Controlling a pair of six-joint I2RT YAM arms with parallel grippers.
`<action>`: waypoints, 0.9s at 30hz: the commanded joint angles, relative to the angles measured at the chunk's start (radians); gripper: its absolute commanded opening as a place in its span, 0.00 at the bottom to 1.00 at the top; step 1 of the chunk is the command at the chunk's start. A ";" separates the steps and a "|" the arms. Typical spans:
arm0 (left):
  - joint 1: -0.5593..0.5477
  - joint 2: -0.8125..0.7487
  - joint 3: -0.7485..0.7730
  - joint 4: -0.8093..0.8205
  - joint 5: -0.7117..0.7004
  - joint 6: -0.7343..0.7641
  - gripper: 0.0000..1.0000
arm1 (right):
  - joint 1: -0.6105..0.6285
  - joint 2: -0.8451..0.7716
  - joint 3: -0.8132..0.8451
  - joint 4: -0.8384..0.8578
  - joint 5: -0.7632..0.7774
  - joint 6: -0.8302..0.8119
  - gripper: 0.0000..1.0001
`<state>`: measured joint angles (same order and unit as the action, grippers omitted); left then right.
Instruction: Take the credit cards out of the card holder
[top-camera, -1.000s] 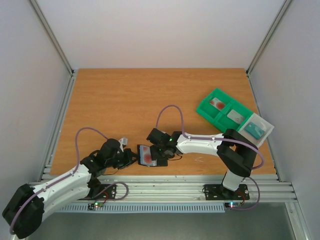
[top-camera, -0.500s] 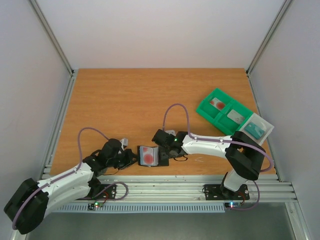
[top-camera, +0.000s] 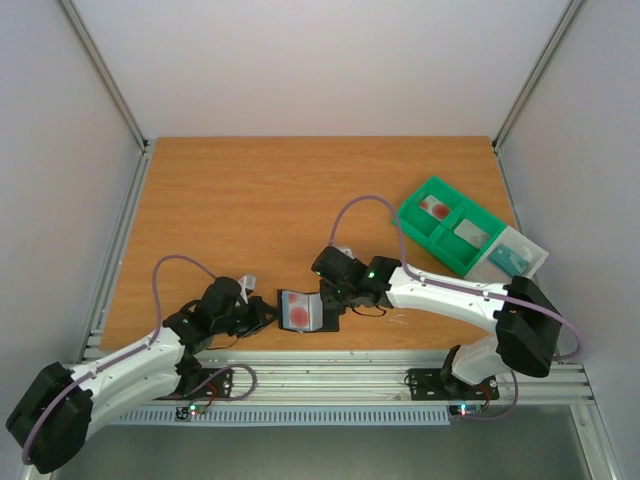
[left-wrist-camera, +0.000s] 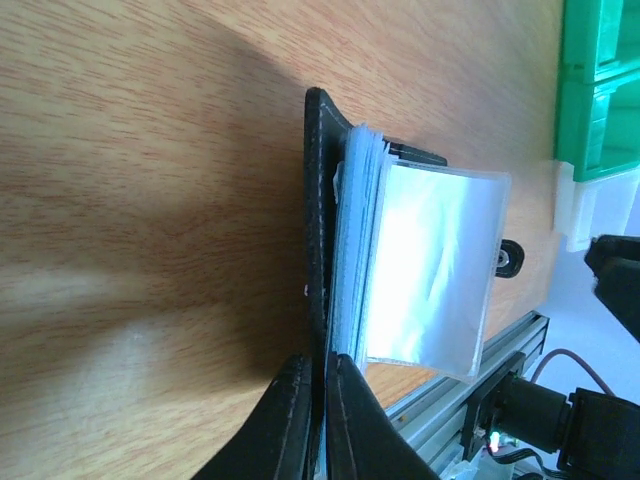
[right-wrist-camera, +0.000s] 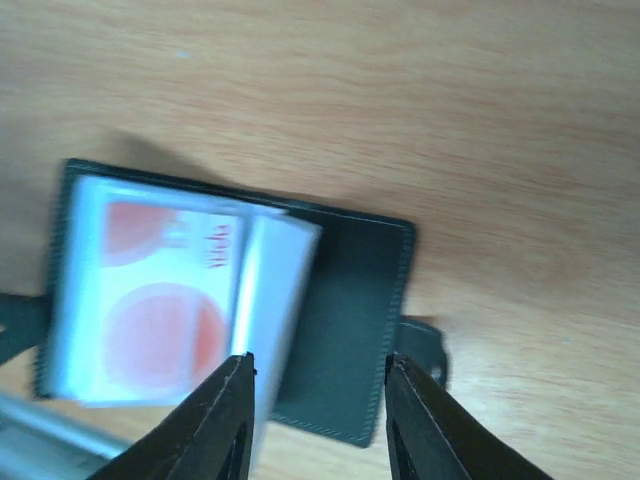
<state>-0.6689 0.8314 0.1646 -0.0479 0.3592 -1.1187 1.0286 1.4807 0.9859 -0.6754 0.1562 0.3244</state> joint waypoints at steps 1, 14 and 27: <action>-0.002 -0.035 0.001 0.006 0.006 -0.001 0.06 | -0.004 -0.051 0.016 0.116 -0.140 -0.008 0.33; -0.003 -0.110 0.072 -0.188 -0.059 0.058 0.21 | -0.012 0.145 0.010 0.256 -0.288 0.008 0.09; -0.003 0.006 0.099 -0.050 0.019 0.125 0.25 | -0.076 0.140 -0.176 0.435 -0.406 0.000 0.13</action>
<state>-0.6693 0.7700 0.2337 -0.2142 0.3264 -1.0492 0.9657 1.6348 0.8604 -0.3515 -0.1761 0.3340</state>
